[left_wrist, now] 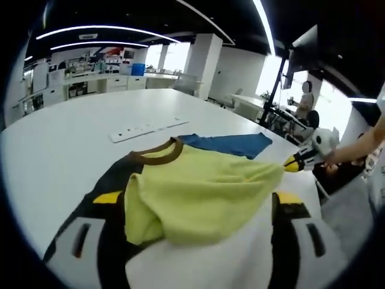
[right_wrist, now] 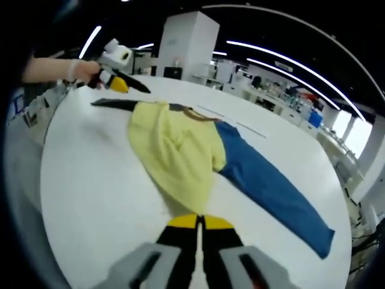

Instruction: Fold the garment on the visible template until the final outline fits inside the template.

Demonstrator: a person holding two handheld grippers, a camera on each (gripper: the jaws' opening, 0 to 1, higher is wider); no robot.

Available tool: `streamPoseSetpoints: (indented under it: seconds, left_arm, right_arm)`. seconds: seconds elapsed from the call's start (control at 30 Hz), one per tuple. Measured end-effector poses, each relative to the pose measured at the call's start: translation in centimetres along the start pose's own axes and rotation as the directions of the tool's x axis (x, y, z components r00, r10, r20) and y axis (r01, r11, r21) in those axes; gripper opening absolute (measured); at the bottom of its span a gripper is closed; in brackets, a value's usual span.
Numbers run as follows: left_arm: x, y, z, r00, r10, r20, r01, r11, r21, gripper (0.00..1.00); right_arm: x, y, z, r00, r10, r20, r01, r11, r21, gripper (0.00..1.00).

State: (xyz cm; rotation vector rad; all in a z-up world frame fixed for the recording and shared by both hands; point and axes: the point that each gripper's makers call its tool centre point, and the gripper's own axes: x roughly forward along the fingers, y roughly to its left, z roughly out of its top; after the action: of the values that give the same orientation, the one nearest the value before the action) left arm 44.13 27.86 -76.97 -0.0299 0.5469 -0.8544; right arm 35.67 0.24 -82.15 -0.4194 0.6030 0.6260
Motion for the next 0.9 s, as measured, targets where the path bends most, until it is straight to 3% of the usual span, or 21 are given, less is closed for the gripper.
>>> streamPoseSetpoints:
  seconds: [0.3, 0.43, 0.57, 0.67, 0.8, 0.9]
  left_arm:
    - [-0.7, -0.2, -1.8, 0.999, -0.035, -0.041, 0.034, 0.999, -0.016, 0.90]
    - [-0.7, 0.4, -3.6, 0.997, -0.035, -0.063, 0.033, 0.999, -0.035, 0.79]
    - [-1.1, 0.6, -4.6, 0.996, -0.015, -0.088, 0.012, 0.999, -0.032, 0.61]
    - [-1.2, 0.9, -4.3, 0.999, 0.001, -0.053, -0.004, 0.998, -0.055, 0.53]
    - [-1.0, 1.9, -4.9, 0.996, 0.052, -0.078, -0.051, 0.999, 0.014, 0.44]
    - [-0.7, 2.1, -5.4, 0.995, 0.052, -0.084, -0.050, 0.998, 0.024, 0.34]
  right_arm:
    - [-0.1, -0.1, -0.2, 1.000, 0.000, -0.009, 0.000, 1.000, 0.001, 0.00]
    - [-0.1, 0.0, -0.4, 1.000, 0.000, -0.013, 0.000, 1.000, -0.001, 0.00]
    - [-0.3, -0.1, -0.5, 1.000, -0.003, -0.014, 0.003, 1.000, 0.003, 0.00]
    - [-0.3, -0.1, -0.7, 1.000, -0.004, -0.018, 0.004, 1.000, 0.007, 0.00]
    - [-0.3, -0.1, -0.7, 1.000, -0.008, -0.015, 0.009, 1.000, 0.016, 0.00]
    - [-0.3, 0.0, -0.8, 1.000, -0.011, -0.014, 0.011, 1.000, 0.017, 0.00]
